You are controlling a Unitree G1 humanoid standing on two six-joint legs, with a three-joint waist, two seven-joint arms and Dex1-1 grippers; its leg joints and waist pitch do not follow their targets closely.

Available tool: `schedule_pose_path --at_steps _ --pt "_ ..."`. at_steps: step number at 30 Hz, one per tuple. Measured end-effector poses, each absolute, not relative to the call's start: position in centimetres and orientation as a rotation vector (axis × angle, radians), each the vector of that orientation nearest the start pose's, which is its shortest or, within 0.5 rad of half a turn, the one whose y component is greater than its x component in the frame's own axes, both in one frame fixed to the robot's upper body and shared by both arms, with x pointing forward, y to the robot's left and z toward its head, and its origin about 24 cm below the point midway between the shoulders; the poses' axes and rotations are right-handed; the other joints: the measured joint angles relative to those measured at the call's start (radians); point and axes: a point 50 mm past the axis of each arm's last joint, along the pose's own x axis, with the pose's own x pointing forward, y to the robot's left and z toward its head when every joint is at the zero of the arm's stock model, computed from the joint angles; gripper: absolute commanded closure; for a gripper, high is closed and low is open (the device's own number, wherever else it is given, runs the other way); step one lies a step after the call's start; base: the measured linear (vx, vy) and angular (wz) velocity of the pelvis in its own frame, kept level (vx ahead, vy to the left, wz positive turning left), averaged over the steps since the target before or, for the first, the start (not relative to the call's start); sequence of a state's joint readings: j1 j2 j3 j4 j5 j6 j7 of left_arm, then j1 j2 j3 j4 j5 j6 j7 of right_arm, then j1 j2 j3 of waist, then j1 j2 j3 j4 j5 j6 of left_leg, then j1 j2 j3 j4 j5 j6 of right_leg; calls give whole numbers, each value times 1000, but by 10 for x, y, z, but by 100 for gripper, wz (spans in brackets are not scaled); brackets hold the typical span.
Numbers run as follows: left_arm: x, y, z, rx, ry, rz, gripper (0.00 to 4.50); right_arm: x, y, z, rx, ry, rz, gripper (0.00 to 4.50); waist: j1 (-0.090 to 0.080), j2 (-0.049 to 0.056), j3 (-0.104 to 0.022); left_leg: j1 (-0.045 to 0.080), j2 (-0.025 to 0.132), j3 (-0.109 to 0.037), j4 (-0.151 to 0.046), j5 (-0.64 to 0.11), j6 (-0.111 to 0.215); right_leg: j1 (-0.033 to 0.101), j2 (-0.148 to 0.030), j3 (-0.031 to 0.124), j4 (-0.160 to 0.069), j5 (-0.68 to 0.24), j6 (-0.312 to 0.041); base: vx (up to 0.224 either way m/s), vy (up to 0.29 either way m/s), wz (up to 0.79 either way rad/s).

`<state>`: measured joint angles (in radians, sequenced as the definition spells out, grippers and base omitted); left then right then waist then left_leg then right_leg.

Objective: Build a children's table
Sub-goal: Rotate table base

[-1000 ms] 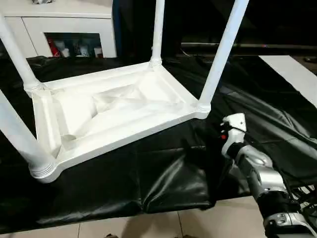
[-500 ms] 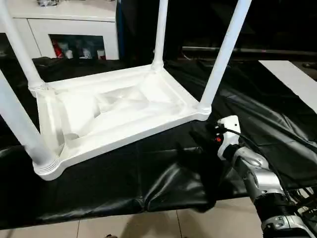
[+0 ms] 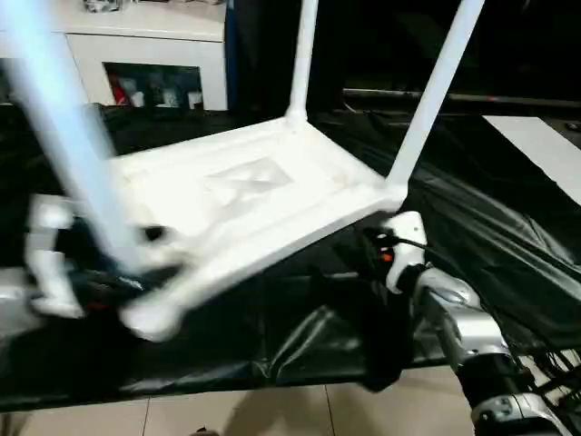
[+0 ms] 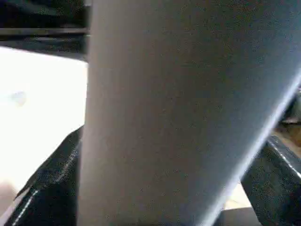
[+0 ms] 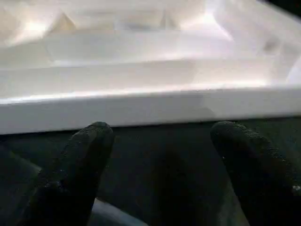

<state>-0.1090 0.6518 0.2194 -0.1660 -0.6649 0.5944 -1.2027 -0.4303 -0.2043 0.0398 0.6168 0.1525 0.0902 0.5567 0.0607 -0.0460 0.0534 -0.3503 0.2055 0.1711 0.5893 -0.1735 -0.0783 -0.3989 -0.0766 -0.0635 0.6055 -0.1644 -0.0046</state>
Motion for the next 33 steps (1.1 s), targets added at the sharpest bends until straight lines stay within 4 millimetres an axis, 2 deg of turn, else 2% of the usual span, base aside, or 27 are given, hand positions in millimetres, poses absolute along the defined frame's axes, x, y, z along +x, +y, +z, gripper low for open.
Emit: schedule_pose_path --at_steps 4,5,7,12,17,23,28,33 --pt "235 189 122 -183 186 -1309 7 321 -151 7 -30 368 548 62 -3 2 1 -1 0 0 -1 0 0 -2 0 0 1 0 0 0 0 0" --pt "236 176 121 -206 180 -1348 7 322 -150 7 -33 376 544 62 -4 2 1 -2 0 0 -1 0 0 -3 0 0 1 0 0 0 0 0" --pt "235 162 121 -216 174 -1398 7 325 -145 9 -30 366 553 62 -5 2 1 -3 0 0 -1 0 0 -4 0 0 3 0 0 0 0 0" --pt "249 119 140 -254 60 -1495 7 331 -146 9 -53 387 536 62 -6 1 1 -4 0 0 0 0 0 -4 0 0 3 0 0 0 0 0" --pt "256 88 138 -266 60 -1549 7 332 -139 9 -54 380 552 62 -33 2 1 -6 0 0 0 0 0 -5 0 0 4 0 0 0 0 0" --pt "264 61 147 -265 18 -1583 7 333 -131 9 -52 369 575 62 -52 1 1 -8 2 0 -1 -4 -6 -9 2 0 4 0 -1 0 0 0" --pt "273 44 149 -203 -19 -1563 7 333 -122 9 -49 360 594 62 -56 1 1 -8 2 0 -1 -5 -7 -9 2 0 3 0 -5 0 0 0" --pt "286 43 135 -67 34 -1452 7 336 -108 12 -64 339 626 62 -58 2 1 -6 2 0 -2 -5 -7 -9 2 -1 4 -1 -4 0 0 0"
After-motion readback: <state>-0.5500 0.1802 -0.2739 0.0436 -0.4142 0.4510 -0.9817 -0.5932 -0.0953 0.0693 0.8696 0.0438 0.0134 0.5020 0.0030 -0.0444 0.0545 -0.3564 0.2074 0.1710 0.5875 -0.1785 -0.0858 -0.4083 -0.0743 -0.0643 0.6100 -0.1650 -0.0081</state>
